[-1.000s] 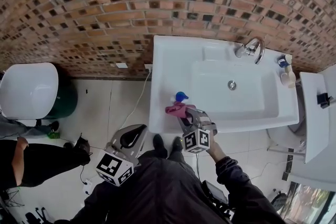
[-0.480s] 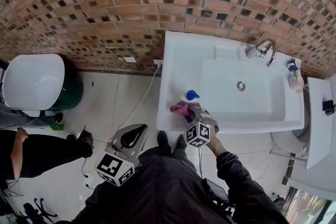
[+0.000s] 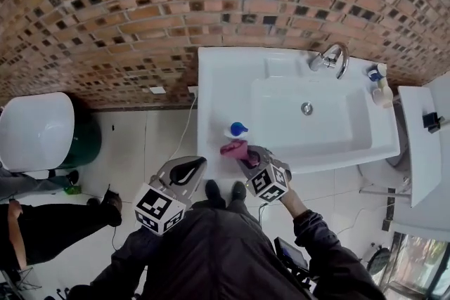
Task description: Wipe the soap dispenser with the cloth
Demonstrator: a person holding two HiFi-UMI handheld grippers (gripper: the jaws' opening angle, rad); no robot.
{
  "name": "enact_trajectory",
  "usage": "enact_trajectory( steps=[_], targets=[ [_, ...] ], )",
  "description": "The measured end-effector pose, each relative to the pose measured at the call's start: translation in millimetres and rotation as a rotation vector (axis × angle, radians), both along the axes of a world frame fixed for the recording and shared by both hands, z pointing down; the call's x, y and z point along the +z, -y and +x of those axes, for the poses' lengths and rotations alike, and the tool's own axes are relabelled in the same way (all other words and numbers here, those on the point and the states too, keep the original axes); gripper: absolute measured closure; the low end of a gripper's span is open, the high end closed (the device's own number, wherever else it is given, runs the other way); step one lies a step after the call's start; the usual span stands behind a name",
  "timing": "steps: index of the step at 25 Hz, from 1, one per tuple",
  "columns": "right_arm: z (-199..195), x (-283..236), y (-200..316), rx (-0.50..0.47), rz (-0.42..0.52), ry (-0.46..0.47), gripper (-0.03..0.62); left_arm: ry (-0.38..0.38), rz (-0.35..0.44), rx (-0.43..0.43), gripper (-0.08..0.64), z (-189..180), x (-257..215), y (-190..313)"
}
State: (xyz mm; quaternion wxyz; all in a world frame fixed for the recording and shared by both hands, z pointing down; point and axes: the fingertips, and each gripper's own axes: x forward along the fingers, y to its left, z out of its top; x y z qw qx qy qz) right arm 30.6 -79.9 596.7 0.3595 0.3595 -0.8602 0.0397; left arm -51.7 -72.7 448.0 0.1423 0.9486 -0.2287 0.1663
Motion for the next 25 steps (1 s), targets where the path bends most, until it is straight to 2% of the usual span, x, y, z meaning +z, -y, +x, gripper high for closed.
enact_trajectory(
  steps=[2,5,8,11,13,17,25],
  targets=[
    [16,-16,-1,0.075,-0.032,0.091,0.521,0.016,0.025,0.084,0.558,27,3,13],
    [41,-34,4,0.234,-0.073,0.277,0.521,0.024,0.052,0.168,0.558,65,6,37],
    [67,-44,14,0.375,-0.117,0.449,0.521,0.014,0.026,0.192,0.558,90,12,51],
    [83,-45,25,0.465,-0.166,0.557,0.522,0.002,0.002,0.180,0.558,99,12,52],
    [87,-43,30,0.490,-0.180,0.589,0.522,-0.006,-0.011,0.170,0.558,98,11,49],
    [81,-33,38,0.455,-0.234,0.609,0.522,-0.018,-0.034,0.133,0.558,92,12,46],
    [72,37,40,0.467,-0.469,0.539,0.521,-0.016,-0.051,0.071,0.558,69,14,44]
  ],
)
